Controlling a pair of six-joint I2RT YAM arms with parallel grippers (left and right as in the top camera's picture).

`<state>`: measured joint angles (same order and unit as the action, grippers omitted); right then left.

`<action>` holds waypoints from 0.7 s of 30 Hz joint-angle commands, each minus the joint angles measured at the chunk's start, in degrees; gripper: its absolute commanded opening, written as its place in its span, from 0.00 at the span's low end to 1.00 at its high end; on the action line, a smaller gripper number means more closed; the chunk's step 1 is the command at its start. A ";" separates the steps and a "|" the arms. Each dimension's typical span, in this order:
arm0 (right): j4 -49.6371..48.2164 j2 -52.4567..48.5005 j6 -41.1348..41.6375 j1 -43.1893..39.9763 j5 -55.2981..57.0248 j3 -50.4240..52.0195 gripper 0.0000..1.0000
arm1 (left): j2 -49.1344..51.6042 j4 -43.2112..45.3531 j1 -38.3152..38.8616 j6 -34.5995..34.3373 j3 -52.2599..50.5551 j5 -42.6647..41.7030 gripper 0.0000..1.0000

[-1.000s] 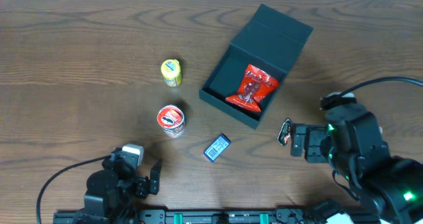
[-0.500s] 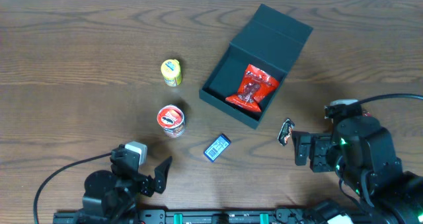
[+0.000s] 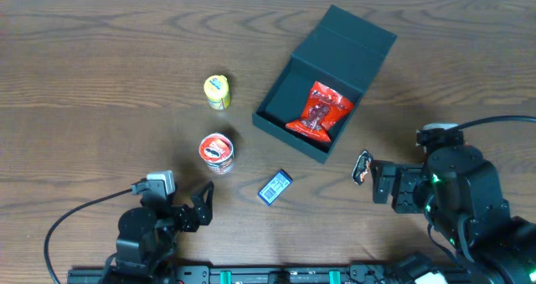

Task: Pack container
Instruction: 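Move the left gripper over the red Pringles can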

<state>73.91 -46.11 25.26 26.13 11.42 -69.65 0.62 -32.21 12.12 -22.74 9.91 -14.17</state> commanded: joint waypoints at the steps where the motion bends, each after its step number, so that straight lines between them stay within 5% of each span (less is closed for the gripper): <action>1: 0.07 -0.02 0.81 0.20 3.17 0.09 0.99 | -0.24 2.45 0.83 -3.21 0.55 0.11 0.95; 8: -0.17 -0.07 0.87 0.20 3.58 0.09 0.99 | 2.89 3.48 1.79 5.03 5.35 3.65 0.95; 21: -0.46 -1.16 1.07 0.20 4.02 0.13 0.99 | 30.18 -0.09 4.13 10.95 14.32 3.78 0.95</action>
<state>73.47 -47.24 25.47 26.13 14.02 -69.63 26.48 -33.06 14.59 -14.06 22.90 -11.31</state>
